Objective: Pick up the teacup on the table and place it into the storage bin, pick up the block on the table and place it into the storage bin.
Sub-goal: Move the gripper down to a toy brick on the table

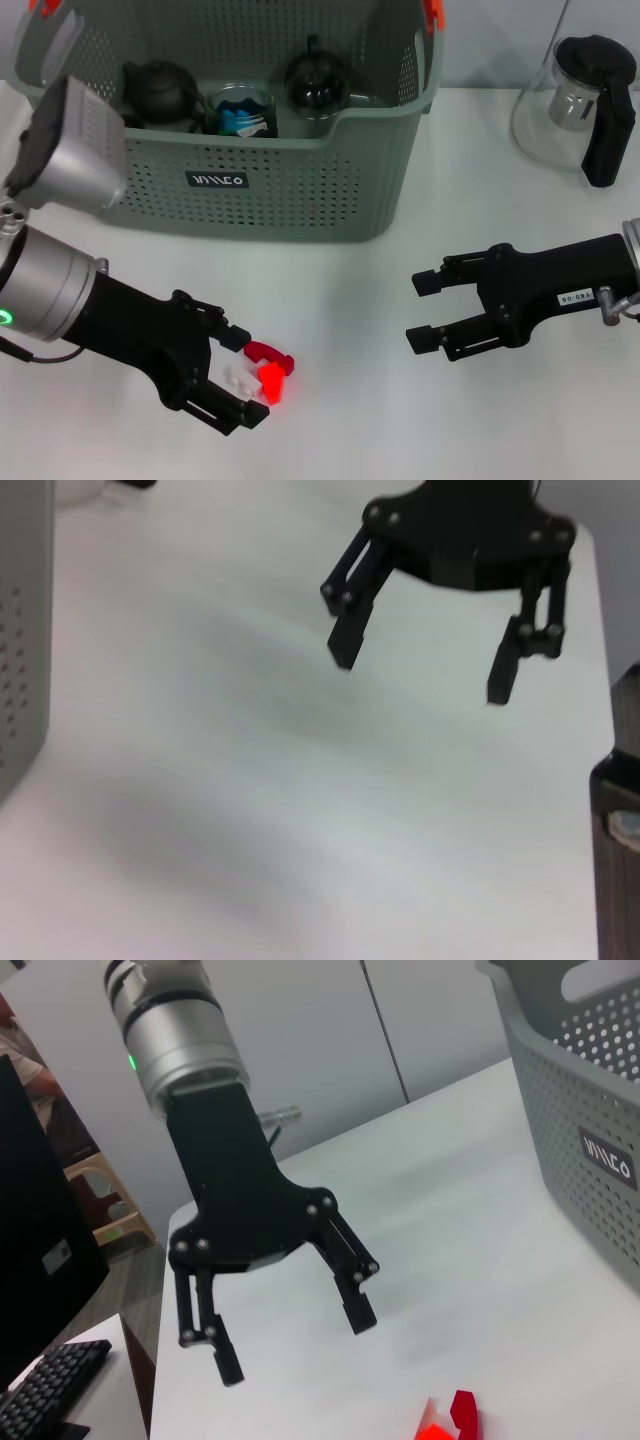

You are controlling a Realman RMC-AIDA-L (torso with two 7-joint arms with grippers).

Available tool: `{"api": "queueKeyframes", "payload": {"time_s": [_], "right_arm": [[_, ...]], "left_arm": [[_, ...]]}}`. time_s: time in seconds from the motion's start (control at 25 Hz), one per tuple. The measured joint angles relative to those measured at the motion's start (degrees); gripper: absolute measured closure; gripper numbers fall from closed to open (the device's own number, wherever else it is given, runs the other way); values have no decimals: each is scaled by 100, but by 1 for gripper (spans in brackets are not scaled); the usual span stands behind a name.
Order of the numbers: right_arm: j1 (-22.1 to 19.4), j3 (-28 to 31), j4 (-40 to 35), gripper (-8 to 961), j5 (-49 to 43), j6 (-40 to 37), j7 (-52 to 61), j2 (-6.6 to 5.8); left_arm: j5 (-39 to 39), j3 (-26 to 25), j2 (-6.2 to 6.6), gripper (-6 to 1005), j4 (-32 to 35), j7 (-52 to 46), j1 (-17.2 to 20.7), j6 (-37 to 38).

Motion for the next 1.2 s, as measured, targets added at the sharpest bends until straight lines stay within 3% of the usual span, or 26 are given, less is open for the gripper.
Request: {"api": "queueKeyframes", "payload": {"time_s": [0.56,1.2], "right_arm": [[40,45,1,89,3,19,16,5],[16,44,-3,88,19,51,-11,16]], "left_arm": [[1168,204,-23,78,-687,-608,-612,-805],[1297,962,-27,77,-772,-1652,-696,-1014]]}}
